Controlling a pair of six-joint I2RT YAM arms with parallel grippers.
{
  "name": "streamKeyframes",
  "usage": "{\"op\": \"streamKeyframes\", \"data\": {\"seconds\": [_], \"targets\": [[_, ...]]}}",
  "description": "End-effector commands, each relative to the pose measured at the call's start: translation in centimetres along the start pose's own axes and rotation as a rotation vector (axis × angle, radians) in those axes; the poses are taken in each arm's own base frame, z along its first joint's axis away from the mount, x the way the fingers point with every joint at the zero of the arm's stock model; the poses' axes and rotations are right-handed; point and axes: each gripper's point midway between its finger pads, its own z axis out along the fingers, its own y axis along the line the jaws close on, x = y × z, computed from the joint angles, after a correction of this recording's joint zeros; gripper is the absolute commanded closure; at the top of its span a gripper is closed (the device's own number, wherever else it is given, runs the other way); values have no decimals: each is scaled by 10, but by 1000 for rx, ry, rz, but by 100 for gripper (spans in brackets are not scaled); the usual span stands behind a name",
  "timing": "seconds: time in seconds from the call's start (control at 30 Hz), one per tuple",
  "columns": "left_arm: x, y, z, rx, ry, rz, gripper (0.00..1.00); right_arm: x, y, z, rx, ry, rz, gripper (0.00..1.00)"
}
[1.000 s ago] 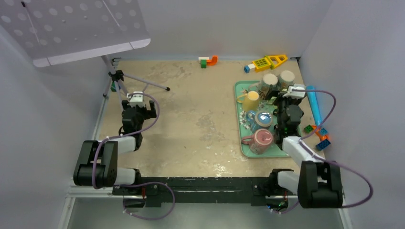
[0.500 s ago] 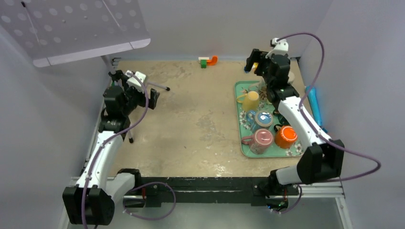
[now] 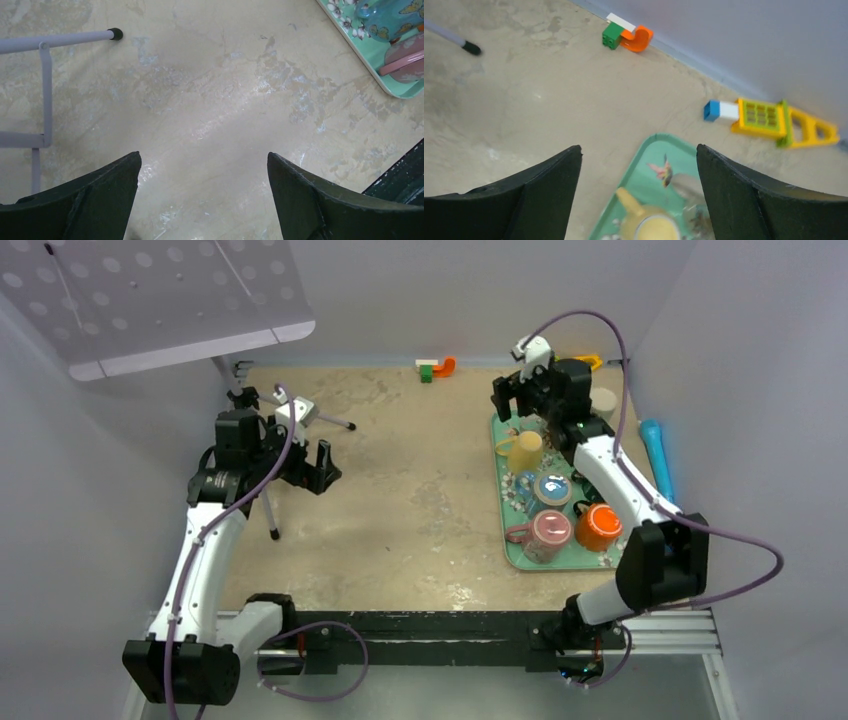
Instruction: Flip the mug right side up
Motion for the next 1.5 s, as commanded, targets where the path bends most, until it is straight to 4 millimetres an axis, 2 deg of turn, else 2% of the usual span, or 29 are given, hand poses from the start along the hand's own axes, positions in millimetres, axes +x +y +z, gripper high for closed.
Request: {"op": "streamKeyframes", "data": {"seconds": [0.0, 0.07, 0.17, 0.3, 0.4, 0.47, 0.63, 0.77, 1.03, 1.2, 1.3, 1.47], "targets": [[4, -9, -4, 33, 1, -25, 0, 14, 23, 19, -320, 185, -509, 14], [6, -8, -2, 31, 2, -32, 0, 40, 12, 28, -334, 334, -622, 16], [11, -7, 1, 32, 10, -39, 0, 68, -3, 36, -313, 486, -699, 16], [23, -5, 9, 33, 17, -44, 0, 97, 3, 41, -358, 591, -764, 15], [28, -5, 13, 43, 31, -53, 0, 116, 22, 46, -440, 617, -786, 15], [29, -5, 14, 44, 37, -61, 0, 131, 27, 49, -471, 642, -789, 15], [29, -8, 13, 55, 36, -68, 0, 166, 5, 60, -390, 768, -834, 15], [28, -11, 12, 68, 14, -52, 0, 171, 1, 54, -391, 815, -843, 16], [28, -13, 9, 66, 0, -44, 0, 150, -10, 49, -336, 822, -880, 24], [29, -12, 9, 58, -4, -31, 0, 133, -11, 45, -323, 790, -889, 23], [28, -12, 9, 57, -6, -32, 0, 135, -9, 48, -332, 782, -895, 28], [29, -12, 8, 54, -5, -31, 0, 157, -7, 47, -377, 855, -869, 26]]}}
